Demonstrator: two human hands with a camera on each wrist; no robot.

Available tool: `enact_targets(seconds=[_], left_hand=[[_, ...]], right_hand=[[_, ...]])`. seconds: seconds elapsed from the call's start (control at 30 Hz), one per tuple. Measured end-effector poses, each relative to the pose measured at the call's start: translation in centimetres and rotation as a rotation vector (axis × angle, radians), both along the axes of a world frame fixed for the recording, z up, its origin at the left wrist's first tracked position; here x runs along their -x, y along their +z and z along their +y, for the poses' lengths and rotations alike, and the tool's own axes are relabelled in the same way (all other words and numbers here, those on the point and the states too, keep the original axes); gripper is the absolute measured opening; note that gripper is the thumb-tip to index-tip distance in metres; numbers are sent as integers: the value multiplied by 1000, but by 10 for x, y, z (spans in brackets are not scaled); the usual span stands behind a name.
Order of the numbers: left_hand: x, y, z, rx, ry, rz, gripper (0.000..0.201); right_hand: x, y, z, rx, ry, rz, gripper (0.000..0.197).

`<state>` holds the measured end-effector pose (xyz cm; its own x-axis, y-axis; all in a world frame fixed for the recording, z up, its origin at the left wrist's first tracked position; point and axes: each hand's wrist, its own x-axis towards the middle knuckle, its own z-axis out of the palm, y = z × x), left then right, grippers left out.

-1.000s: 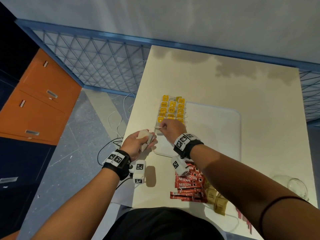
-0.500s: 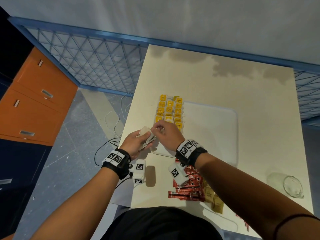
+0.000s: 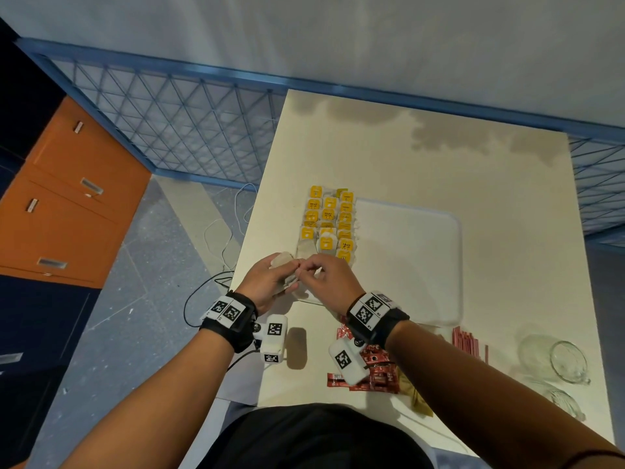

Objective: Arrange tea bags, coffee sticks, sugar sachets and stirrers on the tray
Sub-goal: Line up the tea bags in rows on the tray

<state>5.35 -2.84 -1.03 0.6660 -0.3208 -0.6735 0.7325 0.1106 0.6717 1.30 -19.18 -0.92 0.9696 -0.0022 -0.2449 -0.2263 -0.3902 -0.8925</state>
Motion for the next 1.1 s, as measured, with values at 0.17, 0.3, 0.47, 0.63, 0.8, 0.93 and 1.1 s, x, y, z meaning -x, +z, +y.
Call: enact_targets(seconds=[0.17, 0.3, 0.47, 0.63, 0.8, 0.93, 1.1], left_hand=[[2, 8, 0, 112, 12, 44, 7], [3, 8, 4, 201, 27, 48, 31], [1, 10, 7, 307, 22, 36, 41], [0, 6, -1, 205, -56, -18, 39], [0, 5, -6, 97, -124, -82, 6], [-4, 5, -8, 55, -107, -99, 15], [-10, 0, -5, -119, -187, -198, 12]], right_hand=[[0, 3, -4, -61, -24, 10, 9], [-2, 9, -12, -228, -87, 99, 19], [-1, 11, -17, -443, -154, 296, 15], [4, 11, -17, -517, -135, 405, 18], [6, 11, -16, -528, -75, 408, 22], [6, 8, -19, -459, -65, 380, 17], [2, 5, -32, -304, -134, 276, 29]])
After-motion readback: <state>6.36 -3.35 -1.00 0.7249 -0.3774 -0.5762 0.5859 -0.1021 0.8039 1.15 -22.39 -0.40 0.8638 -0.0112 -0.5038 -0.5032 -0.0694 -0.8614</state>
